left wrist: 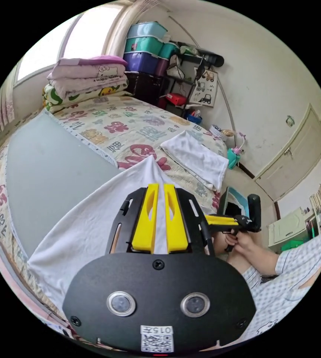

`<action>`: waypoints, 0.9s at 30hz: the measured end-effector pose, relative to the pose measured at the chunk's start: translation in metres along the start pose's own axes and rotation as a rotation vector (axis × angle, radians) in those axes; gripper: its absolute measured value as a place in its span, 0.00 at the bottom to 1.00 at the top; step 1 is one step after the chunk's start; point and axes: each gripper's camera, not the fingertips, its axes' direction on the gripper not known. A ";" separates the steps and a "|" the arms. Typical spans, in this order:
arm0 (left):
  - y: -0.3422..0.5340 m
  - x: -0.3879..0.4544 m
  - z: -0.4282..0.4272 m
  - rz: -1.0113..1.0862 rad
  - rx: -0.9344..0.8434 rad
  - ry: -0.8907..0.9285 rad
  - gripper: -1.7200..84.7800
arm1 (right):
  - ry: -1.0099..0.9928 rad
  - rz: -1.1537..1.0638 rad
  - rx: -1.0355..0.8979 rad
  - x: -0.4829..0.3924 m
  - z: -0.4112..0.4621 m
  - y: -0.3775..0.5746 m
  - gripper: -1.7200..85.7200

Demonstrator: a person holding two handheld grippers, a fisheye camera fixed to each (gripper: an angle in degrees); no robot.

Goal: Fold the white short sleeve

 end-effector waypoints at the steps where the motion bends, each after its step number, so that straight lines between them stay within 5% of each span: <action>1: -0.025 -0.002 0.034 -0.027 -0.039 -0.001 0.03 | -0.008 0.014 -0.001 0.005 -0.002 -0.003 0.11; 11: -0.112 -0.012 0.251 -0.276 -0.232 -0.038 0.03 | 0.006 0.045 -0.007 0.023 -0.021 -0.013 0.03; 16: -0.117 -0.012 0.272 -0.287 -0.246 -0.043 0.02 | 0.092 -0.005 -0.027 0.023 -0.025 -0.017 0.03; 22: -0.135 0.013 0.255 -0.155 -0.177 -0.098 0.04 | 0.267 0.015 0.168 0.037 -0.062 -0.009 0.11; 27: -0.151 0.035 0.264 -0.088 -0.180 -0.208 0.10 | 0.191 0.119 0.024 0.073 -0.037 -0.018 0.17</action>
